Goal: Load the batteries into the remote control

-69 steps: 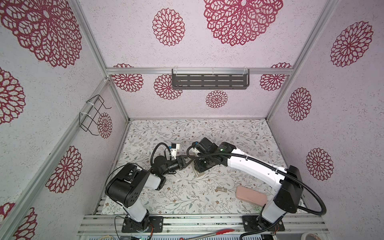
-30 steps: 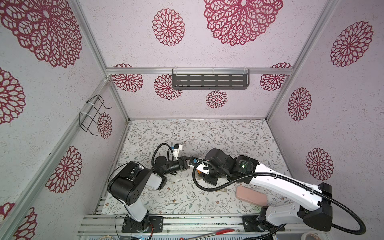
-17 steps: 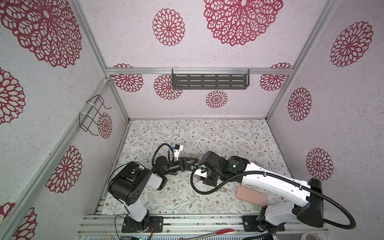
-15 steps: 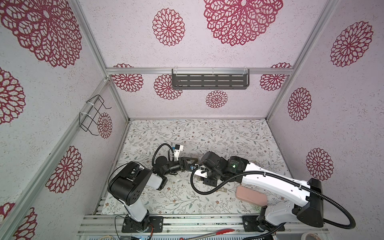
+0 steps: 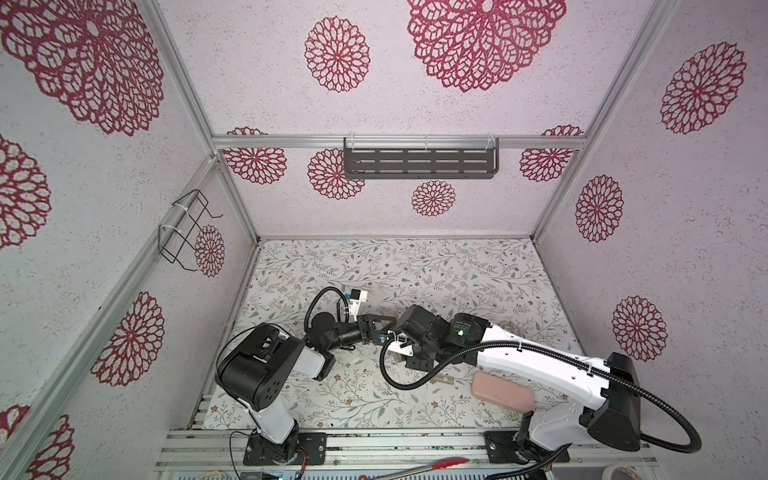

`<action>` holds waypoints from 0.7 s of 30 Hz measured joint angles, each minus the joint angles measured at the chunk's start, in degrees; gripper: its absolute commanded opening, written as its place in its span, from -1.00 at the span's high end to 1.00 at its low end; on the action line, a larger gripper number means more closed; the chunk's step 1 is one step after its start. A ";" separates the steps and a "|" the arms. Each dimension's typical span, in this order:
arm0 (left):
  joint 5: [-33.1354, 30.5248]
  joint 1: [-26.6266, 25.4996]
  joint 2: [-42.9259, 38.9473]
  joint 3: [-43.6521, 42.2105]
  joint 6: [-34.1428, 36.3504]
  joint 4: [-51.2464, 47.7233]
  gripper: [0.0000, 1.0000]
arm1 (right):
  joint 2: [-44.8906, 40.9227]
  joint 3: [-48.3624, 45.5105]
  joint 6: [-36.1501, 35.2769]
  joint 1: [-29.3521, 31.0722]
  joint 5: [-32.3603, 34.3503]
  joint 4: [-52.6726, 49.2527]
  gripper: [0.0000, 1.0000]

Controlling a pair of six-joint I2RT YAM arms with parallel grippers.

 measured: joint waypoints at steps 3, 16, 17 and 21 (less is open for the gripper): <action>0.02 0.00 0.00 0.00 0.00 0.00 1.00 | 0.00 0.00 -0.39 -0.07 0.02 0.28 0.50; 0.02 0.00 0.00 0.04 0.00 0.00 1.00 | 0.57 -0.79 -0.98 -0.37 0.04 1.27 0.61; 0.02 0.00 0.00 0.04 0.00 0.00 1.00 | 0.63 -0.81 -1.01 -0.42 0.04 1.31 0.62; -0.02 0.00 0.00 0.04 0.02 -0.02 1.00 | 0.98 -0.90 -1.03 -0.55 0.02 1.64 0.66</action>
